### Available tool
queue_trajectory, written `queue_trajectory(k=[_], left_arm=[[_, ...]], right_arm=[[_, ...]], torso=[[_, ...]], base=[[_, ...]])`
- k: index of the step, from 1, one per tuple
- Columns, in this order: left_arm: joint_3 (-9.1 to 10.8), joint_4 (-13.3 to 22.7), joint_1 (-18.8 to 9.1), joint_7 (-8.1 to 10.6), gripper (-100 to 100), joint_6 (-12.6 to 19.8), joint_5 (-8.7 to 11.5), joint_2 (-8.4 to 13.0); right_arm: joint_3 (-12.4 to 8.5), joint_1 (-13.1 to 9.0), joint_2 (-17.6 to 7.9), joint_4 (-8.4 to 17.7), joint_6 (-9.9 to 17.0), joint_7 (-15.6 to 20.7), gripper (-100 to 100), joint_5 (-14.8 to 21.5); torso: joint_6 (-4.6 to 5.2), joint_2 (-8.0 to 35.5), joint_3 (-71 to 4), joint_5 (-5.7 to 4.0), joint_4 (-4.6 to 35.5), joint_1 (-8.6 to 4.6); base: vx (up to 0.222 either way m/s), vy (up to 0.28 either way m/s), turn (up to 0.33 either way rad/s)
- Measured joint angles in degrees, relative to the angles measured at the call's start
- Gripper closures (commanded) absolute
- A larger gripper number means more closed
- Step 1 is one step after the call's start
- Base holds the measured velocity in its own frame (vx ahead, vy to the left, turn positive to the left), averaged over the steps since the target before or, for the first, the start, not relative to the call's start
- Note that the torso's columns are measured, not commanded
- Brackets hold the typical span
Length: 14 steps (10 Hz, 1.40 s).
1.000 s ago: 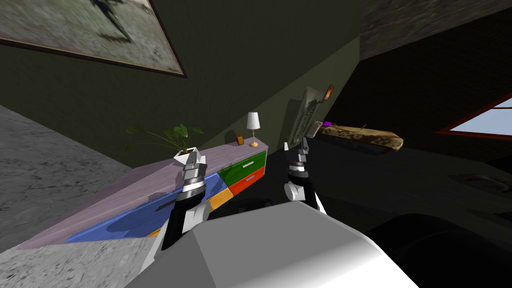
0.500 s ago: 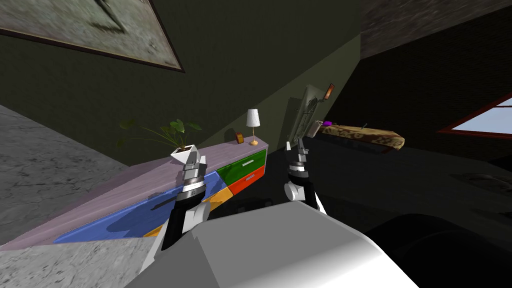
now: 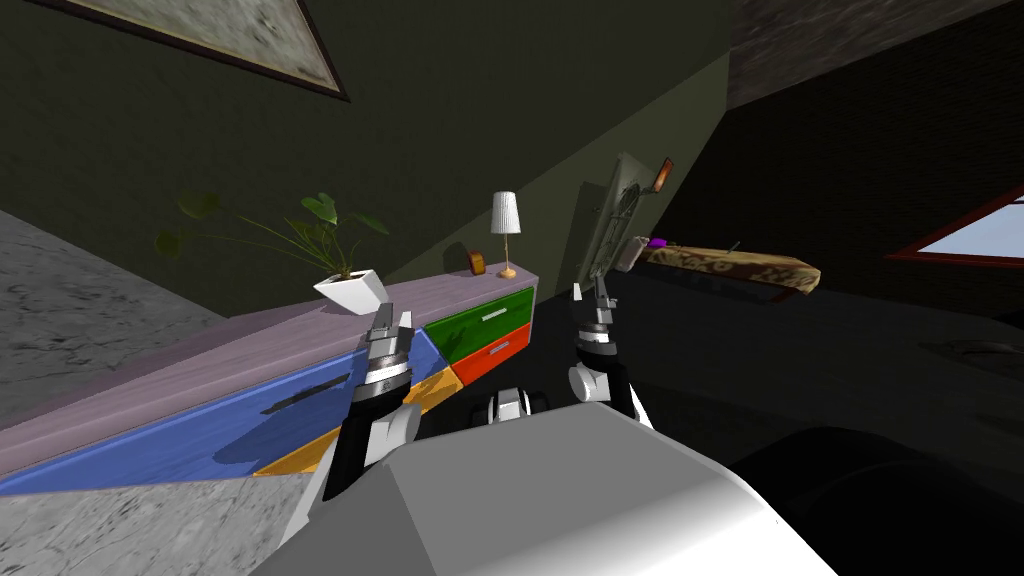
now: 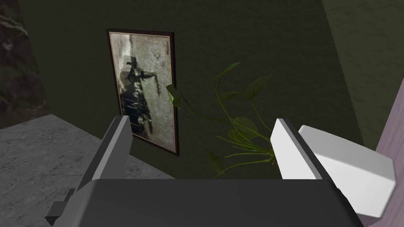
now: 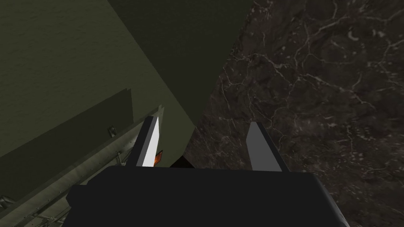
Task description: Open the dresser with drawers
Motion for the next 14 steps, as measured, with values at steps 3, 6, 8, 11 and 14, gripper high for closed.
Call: queue_trajectory(k=[3, 6, 8, 11, 14], left_arm=[[0.14, 2.45, -0.42, -0.18, -100, -0.07, -0.15, 2.68], [0.73, 5.94, -1.25, -0.23, -100, -0.36, -0.14, 4.37], [0.94, 8.77, -2.09, -0.49, -100, -0.52, -0.29, 4.86], [1.46, 13.04, -3.28, -0.62, -100, -0.93, -0.39, 5.19], [2.03, 16.36, -3.71, -0.63, -100, -1.35, -0.35, 5.3]], right_arm=[[0.01, 0.01, 0.01, 0.03, 0.01, 0.0, 0, 0.0], [0.0, 0.01, 0.01, 0.03, 0.01, 0.0, 0, 0.0], [0.01, 0.01, 0.01, 0.03, 0.01, 0.0, 0, 0.0], [0.01, 0.01, 0.01, 0.03, 0.01, 0.0, 0, 0.0], [0.0, 0.01, 0.0, 0.03, 0.01, 0.0, 0, 0.0]], torso=[[0.0, 2.53, -5.38, -0.03, 2.59, -0.1], [0.0, 2.69, -5.36, 0.01, 2.69, 0.02], [0.0, 2.64, -5.4, 0.0, 2.67, -0.01], [0.0, 2.71, -5.35, 0.0, 2.69, 0.01], [0.0, 2.64, -5.4, 0.0, 2.68, 0.02]], base=[[0.045, -0.064, 0.023], [0.047, -0.064, 0.027], [0.057, -0.076, 0.024], [0.048, -0.076, 0.029], [0.049, -0.068, 0.026]])
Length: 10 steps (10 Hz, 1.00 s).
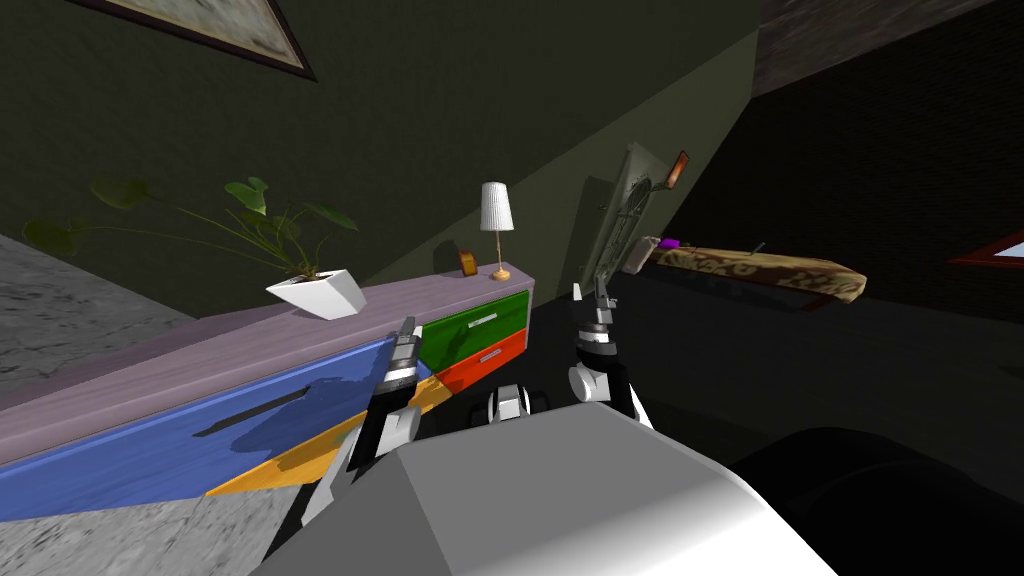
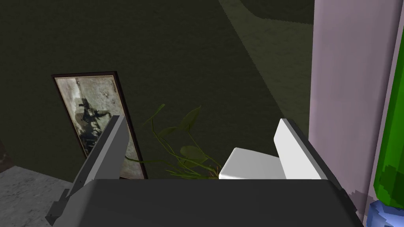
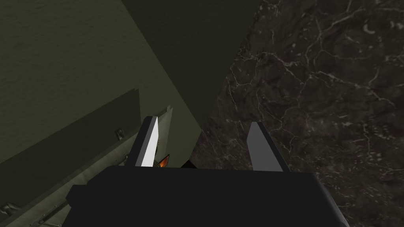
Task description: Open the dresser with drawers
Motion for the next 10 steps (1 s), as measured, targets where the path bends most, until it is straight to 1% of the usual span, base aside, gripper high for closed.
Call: queue_trajectory(k=[3, 4, 6, 10], left_arm=[[0.27, 2.99, -0.77, -0.31, -100, 0.11, -0.18, -0.61], [0.61, 4.83, -1.32, -0.22, -100, -0.27, -0.11, -0.54], [0.71, 7.07, -1.06, -0.38, -100, -0.75, -0.27, -0.91], [1.32, 11.84, -2.46, -0.63, -100, -1.02, -0.38, -0.02]], right_arm=[[0.0, 0.0, 0.0, 0.0, 0.0, 0.0, 0, 0.0], [0.0, 0.0, 0.0, 0.0, 0.0, 0.0, 0, 0.0], [0.0, 0.0, 0.0, 0.0, 0.0, 0.0, 0, 0.0], [0.0, 0.0, 0.0, 0.0, 0.0, 0.0, 0, 0.0]], torso=[[0.0, 0.04, 0.03, 0.0, 0.01, 0.0], [0.0, 0.03, 0.02, 0.0, 0.01, -0.01], [0.0, -0.01, -0.01, -0.01, 0.0, -0.04], [-0.01, 0.08, 0.05, 0.0, 0.02, 0.01]], base=[[0.04, -0.068, 0.024], [0.054, -0.077, 0.035], [0.058, -0.075, 0.029], [0.039, -0.07, 0.024]])
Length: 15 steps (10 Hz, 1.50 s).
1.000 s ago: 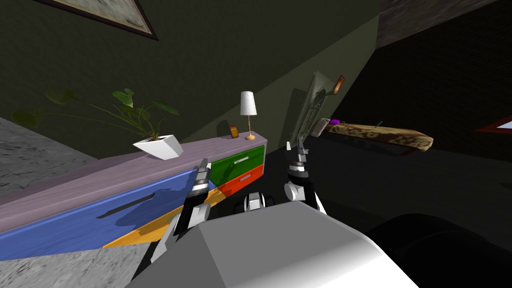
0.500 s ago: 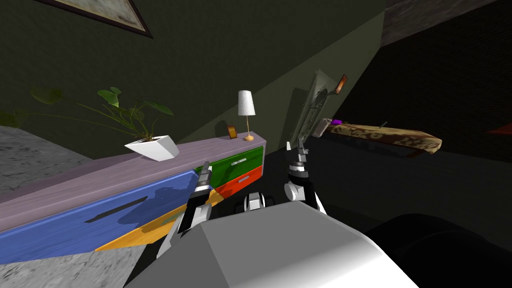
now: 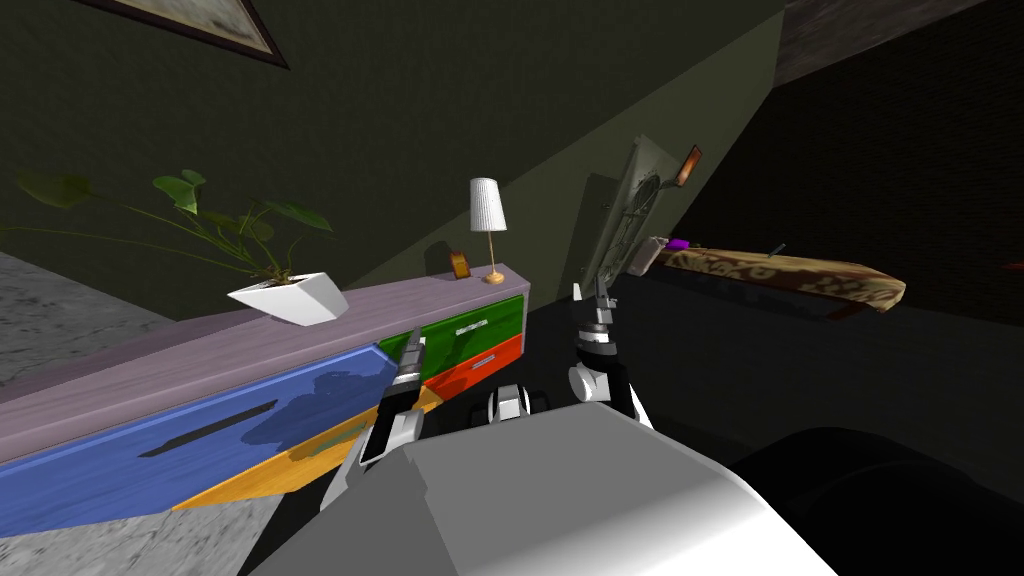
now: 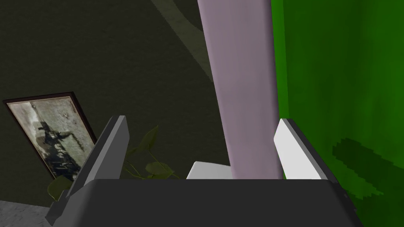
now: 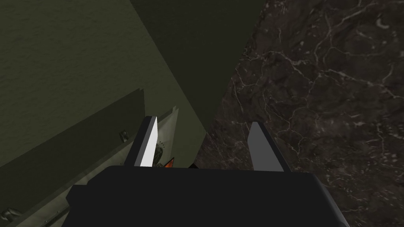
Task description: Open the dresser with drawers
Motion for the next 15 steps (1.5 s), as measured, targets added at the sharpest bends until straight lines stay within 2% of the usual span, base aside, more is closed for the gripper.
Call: queue_trajectory(k=[5, 9, 11, 13, 15], left_arm=[[0.83, 6.07, -1.23, -0.09, -100, -0.74, -0.04, 1.62], [1.45, 11.37, -2.39, -0.36, -100, -1.19, -0.2, 0.87], [1.89, 14.66, -3.31, -0.34, -100, -1.65, -0.19, -0.33], [2.12, 16.72, -3.67, -0.51, -100, -1.68, -0.29, -2.8], [2.32, 18.85, -4.2, -0.83, -100, -2.01, -0.45, -6.41]], right_arm=[[0.0, 0.0, 0.0, 0.0, 0.0, 0.0, 0, 0.0], [0.0, 0.0, 0.0, 0.0, 0.0, 0.0, 0, 0.0], [0.0, 0.0, 0.0, 0.0, 0.0, 0.0, 0, 0.0], [0.0, 0.0, 0.0, 0.0, 0.0, 0.0, 0, 0.0], [0.0, 0.0, 0.0, 0.0, 0.0, 0.0, 0, 0.0]], torso=[[0.0, -0.03, -0.02, -0.01, -0.01, -0.05], [0.0, -0.08, -0.05, -0.01, -0.02, -0.03], [0.0, -0.02, -0.01, 0.01, -0.01, 0.01], [0.0, -0.06, -0.04, 0.0, -0.01, 0.01], [0.01, 0.0, 0.0, 0.0, 0.0, -0.01]], base=[[0.044, -0.065, 0.027], [0.053, -0.091, 0.029], [0.044, -0.078, 0.028], [0.052, -0.062, 0.024], [0.027, -0.054, 0.016]])
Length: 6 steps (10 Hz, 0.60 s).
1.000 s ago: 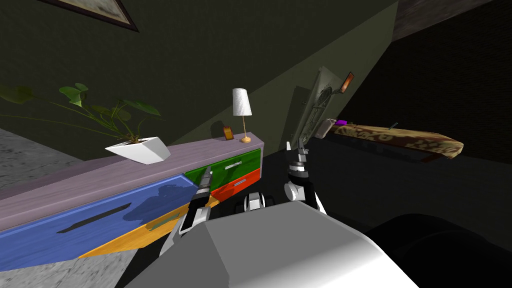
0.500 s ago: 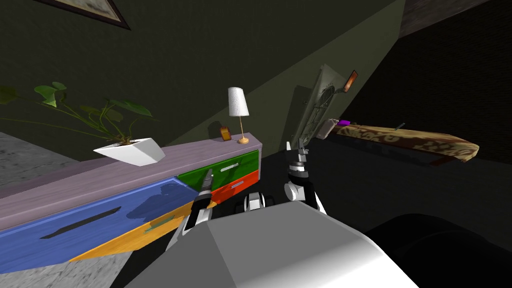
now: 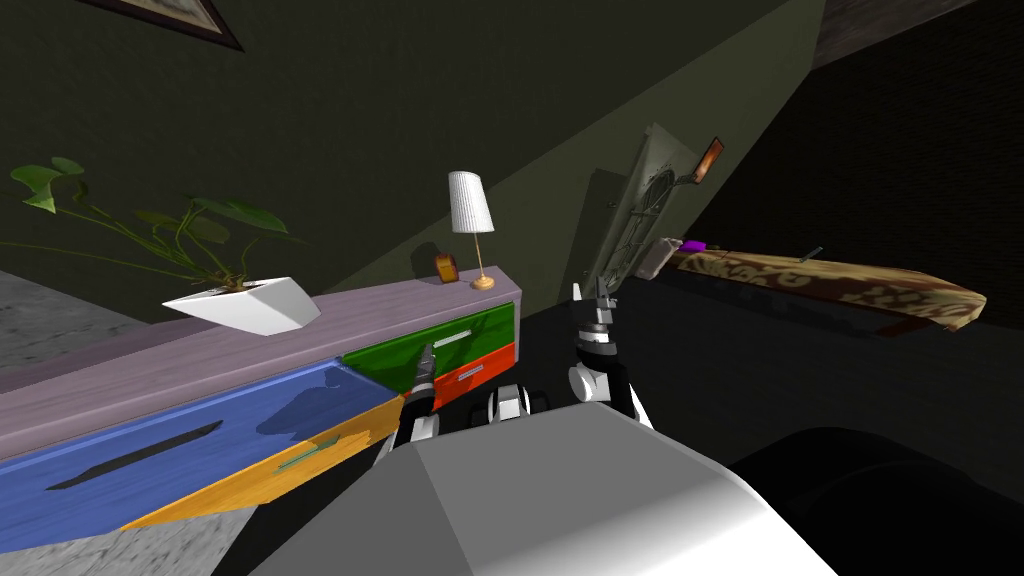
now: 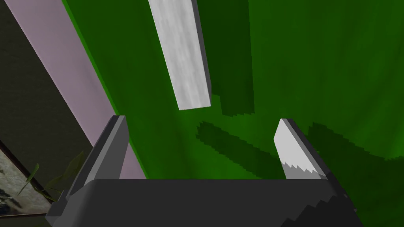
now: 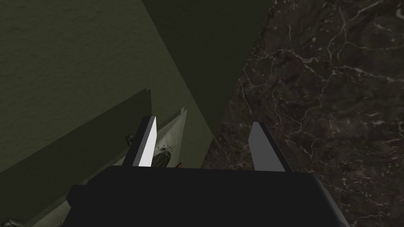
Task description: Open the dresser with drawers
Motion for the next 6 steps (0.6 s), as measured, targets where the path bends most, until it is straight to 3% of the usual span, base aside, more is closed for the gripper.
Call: queue_trajectory(k=[2, 4, 5, 6], left_arm=[[0.13, 0.85, -0.08, 0.07, -100, 0.12, 0.01, -2.89], [0.25, 0.12, -0.23, -0.01, -100, 0.85, 0.03, -3.03], [0.27, -0.01, -0.26, -0.03, 100, 1.09, 0.03, -3.03], [0.27, 0.01, -0.26, -0.03, 100, 1.07, 0.03, -3.03]], right_arm=[[0.0, 0.0, 0.0, 0.0, 0.0, 0.0, 0, 0.0], [-0.01, 0.0, -0.01, 0.0, 0.0, 0.0, 0, 0.0], [-0.01, 0.0, -0.01, 0.0, 0.0, 0.0, 0, 0.0], [-0.01, 0.0, -0.01, 0.0, 0.0, 0.0, 0, 0.0]], torso=[[0.0, 0.01, 0.01, 0.01, 0.0, 0.05], [0.0, -0.2, -0.1, 0.03, -0.04, 0.13], [-0.01, -0.1, -0.07, 0.02, -0.04, 0.04], [-0.01, 0.03, 0.02, -0.01, 0.0, -0.04]], base=[[0.011, -0.024, 0.004], [0.056, 0.013, -0.014], [0.006, 0.002, 0.002], [-0.068, -0.026, 0.007]])
